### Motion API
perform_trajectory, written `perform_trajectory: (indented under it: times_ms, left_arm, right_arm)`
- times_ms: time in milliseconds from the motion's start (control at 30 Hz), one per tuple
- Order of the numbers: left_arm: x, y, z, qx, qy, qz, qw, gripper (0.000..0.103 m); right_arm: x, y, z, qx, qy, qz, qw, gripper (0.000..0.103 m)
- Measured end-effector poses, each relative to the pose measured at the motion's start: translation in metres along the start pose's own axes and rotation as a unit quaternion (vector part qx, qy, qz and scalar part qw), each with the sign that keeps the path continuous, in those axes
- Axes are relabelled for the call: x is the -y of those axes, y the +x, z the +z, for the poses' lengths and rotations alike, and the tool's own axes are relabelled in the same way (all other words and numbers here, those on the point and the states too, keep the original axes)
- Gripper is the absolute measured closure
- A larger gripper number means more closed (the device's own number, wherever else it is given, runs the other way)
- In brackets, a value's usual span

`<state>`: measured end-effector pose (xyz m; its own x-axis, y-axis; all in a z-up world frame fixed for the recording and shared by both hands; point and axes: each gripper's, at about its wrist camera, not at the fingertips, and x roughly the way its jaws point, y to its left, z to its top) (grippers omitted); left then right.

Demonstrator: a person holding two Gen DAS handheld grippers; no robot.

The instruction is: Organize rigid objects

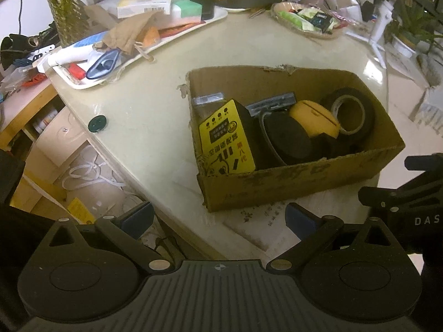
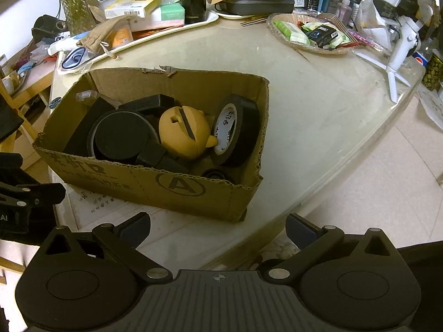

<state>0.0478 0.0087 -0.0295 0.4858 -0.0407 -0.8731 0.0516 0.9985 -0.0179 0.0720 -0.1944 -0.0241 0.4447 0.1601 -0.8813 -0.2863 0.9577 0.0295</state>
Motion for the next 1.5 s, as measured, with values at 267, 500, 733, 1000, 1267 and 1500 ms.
perform_trajectory:
  times_ms: [267,500,733,1000,1267,1500]
  left_arm:
    - [0.0049,-0.0006,0.0000,0.005,0.012,-0.006,0.9999,0.000]
    - [0.0054,0.0006,0.0003,0.005,0.013,-0.006,0.9999,0.000]
    - [0.0055,0.0012,0.0019,0.005,0.013,-0.007,0.9999,0.000]
    - [0.0055,-0.0005,0.0011,0.007,0.013,-0.012,0.9998,0.000]
    - [0.0070,0.0011,0.0011,0.002,0.017,-0.012,0.9998,0.000]
    - [0.0045,0.0002,0.0012,0.003,0.006,-0.021,0.9998,0.000]
  right_arm:
    - [0.0013,0.0008,0.0001,0.001,0.003,0.000,1.000,0.000]
    - [0.0023,0.0022,0.0004,-0.001,0.005,0.001,1.000,0.000]
    - [0.0023,0.0034,0.0010,-0.002,0.007,-0.001,1.000,0.000]
    - [0.0017,0.0033,0.0013,0.000,0.006,-0.002,1.000,0.000]
    - [0.0015,0.0022,0.0008,0.001,0.007,-0.001,1.000,0.000]
    - [0.0018,0.0023,0.0007,0.001,0.008,-0.001,1.000,0.000]
